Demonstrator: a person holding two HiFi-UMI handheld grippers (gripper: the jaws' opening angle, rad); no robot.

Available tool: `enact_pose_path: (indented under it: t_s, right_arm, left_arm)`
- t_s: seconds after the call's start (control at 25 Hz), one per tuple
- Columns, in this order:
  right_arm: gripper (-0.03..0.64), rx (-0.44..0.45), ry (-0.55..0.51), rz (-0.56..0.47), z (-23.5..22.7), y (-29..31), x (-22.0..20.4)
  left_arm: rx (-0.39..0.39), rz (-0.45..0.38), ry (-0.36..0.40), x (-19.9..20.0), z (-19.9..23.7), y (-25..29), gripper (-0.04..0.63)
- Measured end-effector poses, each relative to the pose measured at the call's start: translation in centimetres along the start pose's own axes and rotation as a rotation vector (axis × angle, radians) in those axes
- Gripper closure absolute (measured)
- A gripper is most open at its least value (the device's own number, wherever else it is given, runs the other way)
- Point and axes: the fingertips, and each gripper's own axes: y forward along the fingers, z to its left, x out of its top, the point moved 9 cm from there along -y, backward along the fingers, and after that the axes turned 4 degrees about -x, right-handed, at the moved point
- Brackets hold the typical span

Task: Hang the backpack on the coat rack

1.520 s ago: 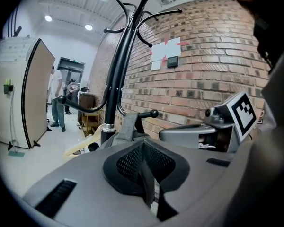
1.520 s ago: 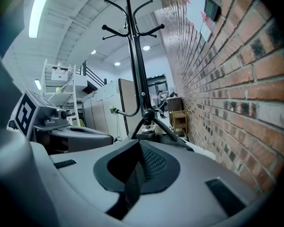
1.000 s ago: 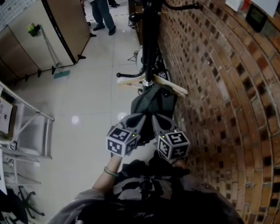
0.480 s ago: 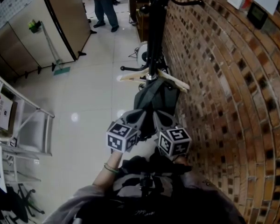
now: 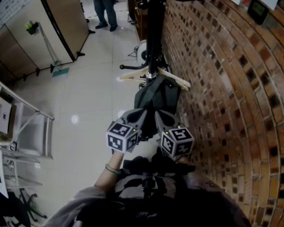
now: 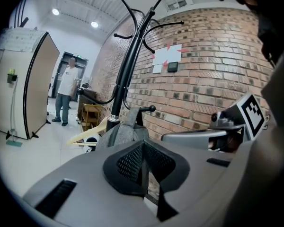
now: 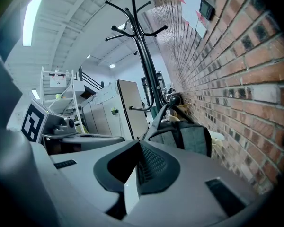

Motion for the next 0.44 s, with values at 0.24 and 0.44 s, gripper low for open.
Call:
enact_pose_path:
  t_s: [0.24,0.44]
  right_arm:
    - [0.612,-0.006,0.000,0.005,-0.23,-0.07,0.04]
    - [0.612,-0.005,0.005,0.010,-0.24,-0.09,-0.18]
  left_arm:
    - [0.000,0.007,-0.014,-0.27,0.19,0.12,0.592]
    - [0.001,0.010,-0.019,-0.49,0.23,0.15,0.592]
